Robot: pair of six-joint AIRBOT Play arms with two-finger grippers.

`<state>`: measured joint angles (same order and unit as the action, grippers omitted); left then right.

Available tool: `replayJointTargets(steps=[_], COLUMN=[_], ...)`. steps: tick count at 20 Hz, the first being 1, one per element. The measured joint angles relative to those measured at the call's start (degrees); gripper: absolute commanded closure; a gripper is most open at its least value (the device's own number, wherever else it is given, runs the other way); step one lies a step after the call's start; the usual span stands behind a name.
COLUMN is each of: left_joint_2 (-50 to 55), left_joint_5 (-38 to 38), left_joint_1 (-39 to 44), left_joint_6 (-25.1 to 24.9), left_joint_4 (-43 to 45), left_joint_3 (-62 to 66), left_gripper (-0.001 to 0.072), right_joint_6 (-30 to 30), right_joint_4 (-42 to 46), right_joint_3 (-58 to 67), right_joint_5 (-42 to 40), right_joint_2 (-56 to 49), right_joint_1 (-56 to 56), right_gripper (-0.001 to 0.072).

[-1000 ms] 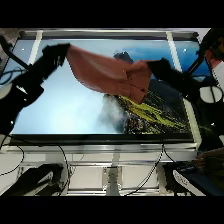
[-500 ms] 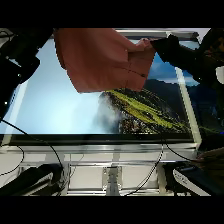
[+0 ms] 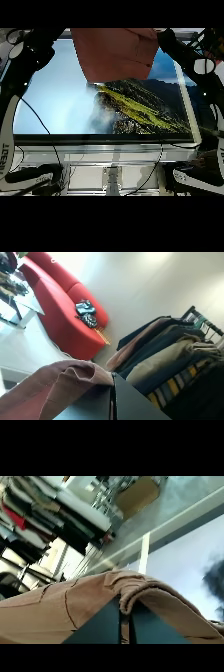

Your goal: Fold the clothes and pants, and hang the long-sleeved shirts on hangers.

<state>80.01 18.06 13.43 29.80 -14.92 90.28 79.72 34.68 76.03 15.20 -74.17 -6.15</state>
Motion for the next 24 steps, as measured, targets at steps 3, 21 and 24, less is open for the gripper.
replayJointTargets(steps=[3, 21, 24], left_joint_2=[6.6, 16.3, 13.9], left_joint_5=[1.0, 21.8, 27.0], left_joint_1=[0.0, -1.4, -1.2], left_joint_6=[-0.1, 31.2, 37.5], left_joint_4=[-0.1, 46.7, 59.1], left_joint_3=[6.5, 12.3, 10.5], left_gripper=[0.0704, 0.0707, 0.0707], right_joint_6=[-0.2, 6.7, 9.2], right_joint_4=[0.0, 10.9, 15.5], right_joint_3=[4.7, 18.9, 14.1], right_joint_5=[-2.9, 26.0, 32.0], right_joint_2=[-6.3, -21.4, -18.4], right_joint_1=[0.0, 5.5, 6.3], right_gripper=[0.0698, 0.07, 0.07])
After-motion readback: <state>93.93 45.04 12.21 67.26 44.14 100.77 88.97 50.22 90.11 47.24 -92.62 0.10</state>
